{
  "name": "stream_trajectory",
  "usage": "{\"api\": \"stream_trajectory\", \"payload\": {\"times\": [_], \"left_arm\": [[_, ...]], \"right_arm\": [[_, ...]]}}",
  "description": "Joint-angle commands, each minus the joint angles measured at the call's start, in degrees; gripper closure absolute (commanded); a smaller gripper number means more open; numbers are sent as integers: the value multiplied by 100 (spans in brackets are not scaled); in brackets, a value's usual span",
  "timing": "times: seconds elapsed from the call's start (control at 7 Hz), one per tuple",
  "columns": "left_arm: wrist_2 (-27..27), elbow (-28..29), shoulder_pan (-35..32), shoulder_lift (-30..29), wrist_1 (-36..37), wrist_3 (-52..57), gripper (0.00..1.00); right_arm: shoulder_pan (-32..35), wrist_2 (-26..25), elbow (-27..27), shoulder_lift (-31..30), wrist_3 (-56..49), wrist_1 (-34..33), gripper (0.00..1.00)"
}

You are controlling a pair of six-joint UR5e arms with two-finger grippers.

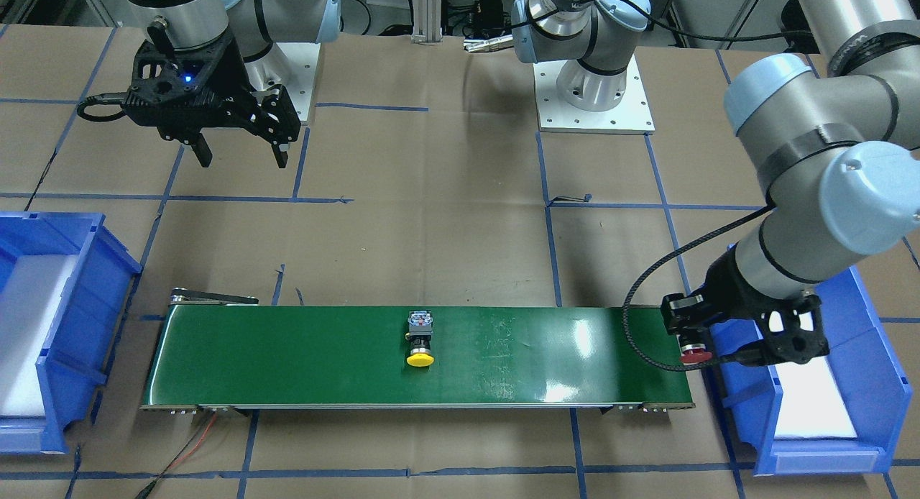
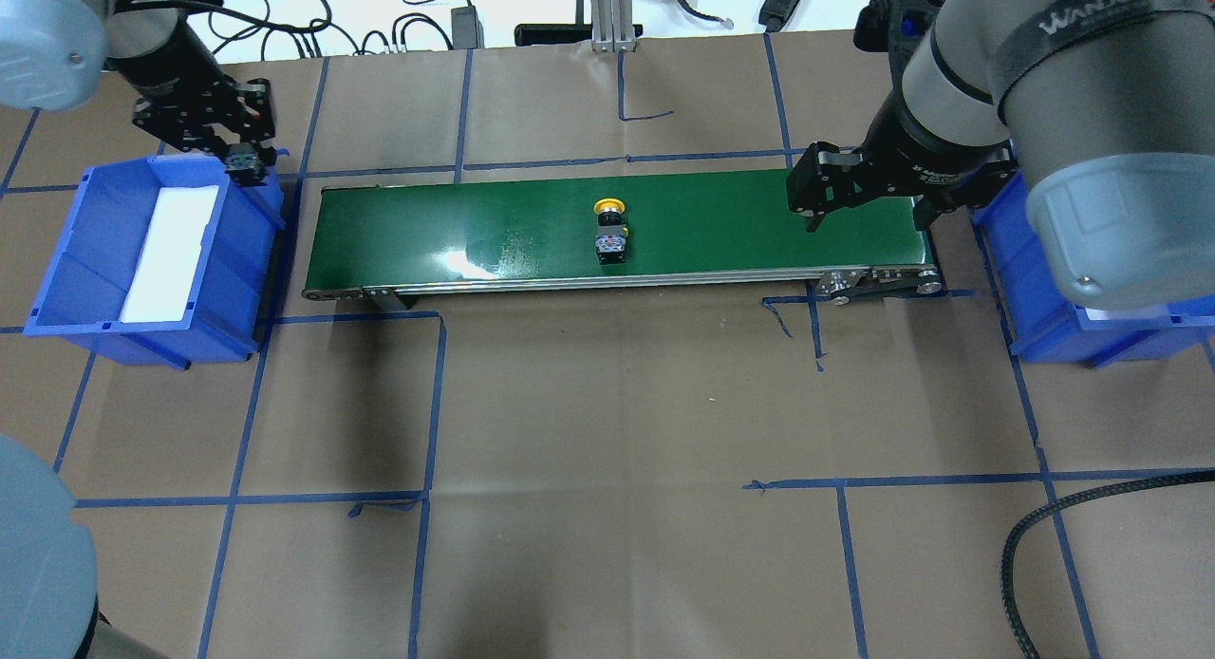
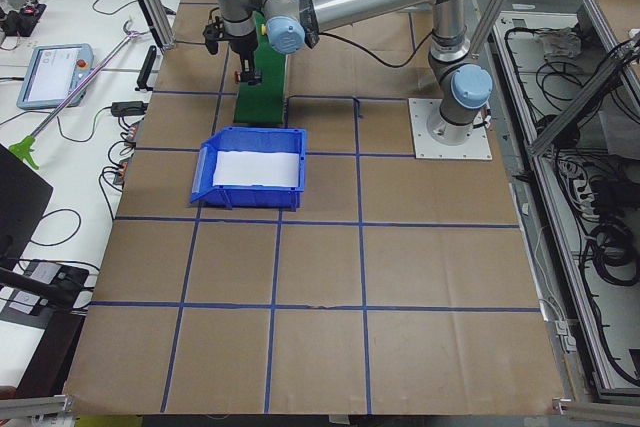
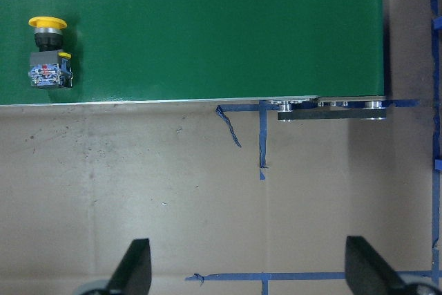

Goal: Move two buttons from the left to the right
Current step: 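Carry the red button with the left gripper onto the conveyor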

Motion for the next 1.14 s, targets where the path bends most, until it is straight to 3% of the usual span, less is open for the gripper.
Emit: {"api": "stream_trajectory", "payload": {"times": [0.0, 0.29, 0.57, 0.71, 0.86, 1.0], "left_arm": [[-5, -670, -125, -121, 925, -234, 100], [-5, -1269, -125, -157, 1789, -234, 100], [4, -1342, -125, -201, 1915, -138, 94], [4, -1351, -125, -219, 1915, -129, 70], [4, -1342, -116, -219, 1924, -129, 14], [-5, -1290, -99, -219, 1924, -129, 1]], "right_arm": [[0, 33, 4, 13, 60, -33, 0], [0, 59, -5, 22, 78, -42, 0], [-8, 50, -5, 22, 69, -42, 0], [-8, 59, -5, 22, 78, -42, 0], [-8, 33, 4, 14, 60, -42, 0], [-8, 42, 4, 14, 69, -42, 0]]}}
